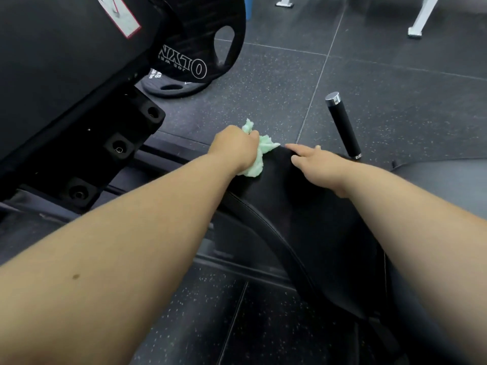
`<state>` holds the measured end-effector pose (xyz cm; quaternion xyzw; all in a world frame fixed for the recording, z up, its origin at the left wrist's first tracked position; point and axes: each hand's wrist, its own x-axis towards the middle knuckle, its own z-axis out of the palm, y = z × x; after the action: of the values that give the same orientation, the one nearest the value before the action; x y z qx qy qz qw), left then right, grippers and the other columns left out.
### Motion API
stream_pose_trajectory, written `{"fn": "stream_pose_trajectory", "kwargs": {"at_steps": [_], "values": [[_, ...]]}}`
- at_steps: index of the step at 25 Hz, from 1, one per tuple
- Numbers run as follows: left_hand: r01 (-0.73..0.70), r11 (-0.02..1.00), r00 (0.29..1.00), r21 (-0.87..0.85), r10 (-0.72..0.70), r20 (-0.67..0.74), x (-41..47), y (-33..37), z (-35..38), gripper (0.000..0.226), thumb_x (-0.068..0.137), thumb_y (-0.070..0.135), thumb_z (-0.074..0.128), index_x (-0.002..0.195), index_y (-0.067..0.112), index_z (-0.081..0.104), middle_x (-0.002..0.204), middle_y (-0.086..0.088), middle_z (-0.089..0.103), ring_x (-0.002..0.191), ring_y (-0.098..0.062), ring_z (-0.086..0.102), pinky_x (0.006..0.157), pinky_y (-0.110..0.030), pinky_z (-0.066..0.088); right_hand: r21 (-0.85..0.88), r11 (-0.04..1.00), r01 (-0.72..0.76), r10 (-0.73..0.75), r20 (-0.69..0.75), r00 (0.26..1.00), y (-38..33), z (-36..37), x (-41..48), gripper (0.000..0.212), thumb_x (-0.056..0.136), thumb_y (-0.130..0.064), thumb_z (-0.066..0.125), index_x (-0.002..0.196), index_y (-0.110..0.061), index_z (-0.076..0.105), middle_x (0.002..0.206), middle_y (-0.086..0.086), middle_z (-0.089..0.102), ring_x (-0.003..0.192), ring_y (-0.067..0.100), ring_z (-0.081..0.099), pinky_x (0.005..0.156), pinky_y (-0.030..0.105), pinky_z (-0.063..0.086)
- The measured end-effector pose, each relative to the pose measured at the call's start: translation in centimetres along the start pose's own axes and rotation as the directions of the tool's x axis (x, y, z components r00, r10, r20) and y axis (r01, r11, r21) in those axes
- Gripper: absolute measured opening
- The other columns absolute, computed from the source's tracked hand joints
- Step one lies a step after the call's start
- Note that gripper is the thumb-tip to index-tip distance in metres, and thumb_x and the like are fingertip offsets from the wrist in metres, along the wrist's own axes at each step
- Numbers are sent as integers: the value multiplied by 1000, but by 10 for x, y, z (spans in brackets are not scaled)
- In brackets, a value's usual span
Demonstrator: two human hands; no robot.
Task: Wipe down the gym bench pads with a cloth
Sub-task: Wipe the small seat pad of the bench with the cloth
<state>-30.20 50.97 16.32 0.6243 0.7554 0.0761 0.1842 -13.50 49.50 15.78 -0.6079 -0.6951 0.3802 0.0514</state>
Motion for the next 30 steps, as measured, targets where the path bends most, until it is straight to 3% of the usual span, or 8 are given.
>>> {"fn": "stream_pose_trajectory", "kwargs": {"at_steps": [4,12,16,19,22,24,28,30], "values": [[17,997,998,-77,-22,-63,-24,-13,5,40,97,35,36,109,4,58,111,-17,62,101,-34,55,73,-34,35,-175,982,-70,78,41,996,-6,18,-12,57,102,-29,23,152,-34,-4,161,2,-12,146,31,-14,117,48,2],[31,998,953,-60,-47,-299,-96,-22,25,39,99,24,36,133,7,41,123,-19,56,110,-35,53,79,-36,36,-268,963,5,21,95,995,0,20,-31,58,102,-28,22,152,-29,-7,159,8,-20,145,37,-13,117,52,5],[134,887,893,-442,-301,-334,-80,-14,31,38,100,28,33,123,8,55,126,-15,59,117,-33,51,91,-34,36,-267,958,106,-80,105,991,35,26,-52,59,104,-26,24,151,-29,-9,159,4,-18,146,29,-13,118,44,5],[171,763,833,-623,-450,-322,-97,1,53,49,101,27,32,147,14,28,155,-8,27,140,-23,29,111,-32,23,-285,953,108,-82,102,991,35,32,-49,60,103,-21,22,151,-25,-13,158,8,-21,145,34,-15,117,46,6],[164,614,816,-772,-524,-243,-132,39,87,64,101,25,34,151,11,-3,160,-8,-6,147,-19,2,117,-29,6,-328,934,139,-114,94,989,36,35,-52,60,102,-21,23,151,-24,-12,158,11,-19,146,35,-12,117,47,7],[218,543,826,-811,-545,-144,-157,60,114,65,101,30,32,150,13,-7,160,-4,-8,147,-20,7,117,-32,14,-323,930,177,-147,115,982,45,31,-59,61,102,-18,26,151,-28,-8,159,5,-17,147,30,-11,119,45,8],[477,427,761,-768,-638,117,-190,75,137,57,100,44,23,149,14,22,150,-10,36,127,-30,45,99,-40,38,-297,924,242,-197,173,965,69,19,-77,59,104,-16,29,152,-33,0,161,-2,-11,148,24,-8,118,37,13],[554,246,683,-795,-680,265,-192,72,137,61,96,52,21,135,11,44,130,-9,55,114,-30,55,97,-40,42,-268,927,262,-222,170,960,78,17,-79,59,103,-14,30,151,-35,2,161,-4,-10,148,22,-9,116,34,18]]}}
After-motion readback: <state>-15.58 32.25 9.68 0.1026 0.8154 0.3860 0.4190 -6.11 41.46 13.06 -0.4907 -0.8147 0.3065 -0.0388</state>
